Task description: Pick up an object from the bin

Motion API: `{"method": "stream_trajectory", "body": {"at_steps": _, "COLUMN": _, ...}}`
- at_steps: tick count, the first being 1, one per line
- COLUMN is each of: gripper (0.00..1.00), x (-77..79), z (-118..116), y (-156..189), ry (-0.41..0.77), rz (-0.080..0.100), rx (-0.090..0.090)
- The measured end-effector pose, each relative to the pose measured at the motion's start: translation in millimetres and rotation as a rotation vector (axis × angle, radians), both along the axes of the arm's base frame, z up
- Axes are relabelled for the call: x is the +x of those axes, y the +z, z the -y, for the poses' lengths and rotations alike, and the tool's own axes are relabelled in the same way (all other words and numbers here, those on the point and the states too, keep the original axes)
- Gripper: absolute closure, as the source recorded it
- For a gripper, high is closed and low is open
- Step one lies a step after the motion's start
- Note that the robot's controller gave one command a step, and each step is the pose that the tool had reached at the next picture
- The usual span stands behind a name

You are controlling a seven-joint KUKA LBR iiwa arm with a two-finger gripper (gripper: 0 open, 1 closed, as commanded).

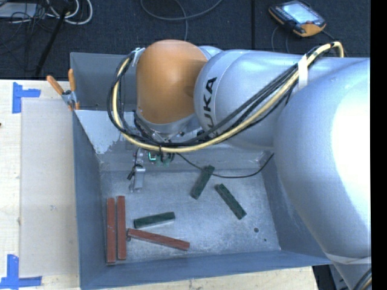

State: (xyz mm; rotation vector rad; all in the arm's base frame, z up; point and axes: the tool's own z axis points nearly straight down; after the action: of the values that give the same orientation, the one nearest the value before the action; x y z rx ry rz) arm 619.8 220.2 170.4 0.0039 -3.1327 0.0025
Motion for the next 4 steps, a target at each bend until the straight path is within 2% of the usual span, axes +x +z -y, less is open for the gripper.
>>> {"method": "stream_trajectory", "body": {"at_steps": 1, "gripper": 0.0, "x": 2.0, "z": 1, "y": 5, "ry": -0.004, "rz": 0.008, "rx": 0.002}}
{"method": "stream_trajectory", "body": {"at_steps": 2, "gripper": 0.0, "x": -75.2, "z": 42, "y": -73, "ry": 0.026, "rz": 0.009, "rx": 0.002}}
{"method": "stream_trajectory", "body": {"at_steps": 3, "gripper": 0.0, "x": -95.0, "z": 56, "y": -75, "ry": 0.09, "rz": 0.002, "rx": 0.001}}
{"method": "stream_trajectory", "body": {"at_steps": 4, "gripper": 0.0, "x": -77.0, "z": 61, "y": -63, "ry": -0.029, "rz": 0.01, "rx": 0.002}}
